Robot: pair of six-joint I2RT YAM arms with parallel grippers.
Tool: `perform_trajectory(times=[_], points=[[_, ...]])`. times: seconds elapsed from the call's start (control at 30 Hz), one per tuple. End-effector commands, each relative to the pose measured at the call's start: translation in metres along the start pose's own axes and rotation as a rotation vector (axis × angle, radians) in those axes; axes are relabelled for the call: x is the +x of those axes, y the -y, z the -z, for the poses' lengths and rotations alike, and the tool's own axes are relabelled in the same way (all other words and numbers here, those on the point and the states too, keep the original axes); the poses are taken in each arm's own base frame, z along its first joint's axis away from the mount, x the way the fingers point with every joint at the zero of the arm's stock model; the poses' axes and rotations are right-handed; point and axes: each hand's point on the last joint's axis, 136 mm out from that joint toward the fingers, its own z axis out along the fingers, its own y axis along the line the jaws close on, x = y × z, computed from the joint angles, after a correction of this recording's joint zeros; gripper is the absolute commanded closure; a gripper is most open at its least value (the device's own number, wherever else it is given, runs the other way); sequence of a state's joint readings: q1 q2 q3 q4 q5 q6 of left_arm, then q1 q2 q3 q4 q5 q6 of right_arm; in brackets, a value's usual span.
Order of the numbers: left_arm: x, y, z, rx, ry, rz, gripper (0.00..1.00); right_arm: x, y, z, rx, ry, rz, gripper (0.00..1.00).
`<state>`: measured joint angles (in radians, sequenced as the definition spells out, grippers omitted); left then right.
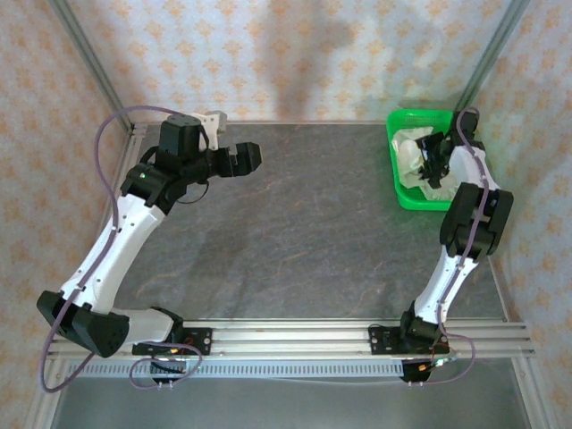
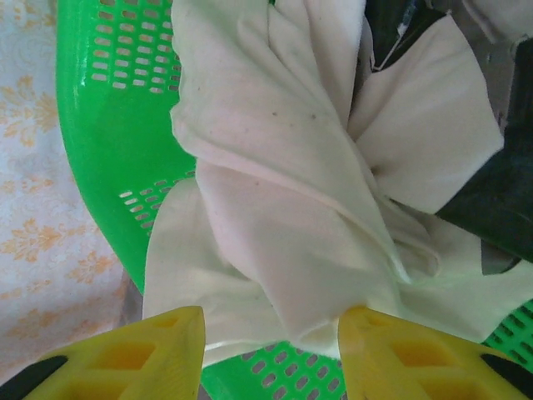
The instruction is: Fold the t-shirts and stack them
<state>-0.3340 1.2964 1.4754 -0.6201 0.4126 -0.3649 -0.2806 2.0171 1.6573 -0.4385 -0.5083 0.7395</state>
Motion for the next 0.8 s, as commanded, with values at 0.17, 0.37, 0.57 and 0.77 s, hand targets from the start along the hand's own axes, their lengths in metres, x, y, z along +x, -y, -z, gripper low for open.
perform_trajectory(times=[0.17,0.37,0.57,0.77], points=[[-0.009,0.03,0.025,0.089,0.038,-0.092,0.0,-0.004,0.003,-0.021,0.052,0.001,0.026,0.59],[-0.007,0.026,0.031,0.061,0.035,-0.107,0.0,0.004,0.003,-0.028,0.067,-0.017,0.028,0.83],[-0.009,0.017,0.033,0.005,0.05,-0.124,0.0,0.006,-0.047,0.008,-0.064,0.016,0.058,1.0],[-0.02,0.014,0.027,-0.019,0.079,-0.128,0.0,0.01,-0.129,0.083,-0.305,0.083,0.105,1.0]])
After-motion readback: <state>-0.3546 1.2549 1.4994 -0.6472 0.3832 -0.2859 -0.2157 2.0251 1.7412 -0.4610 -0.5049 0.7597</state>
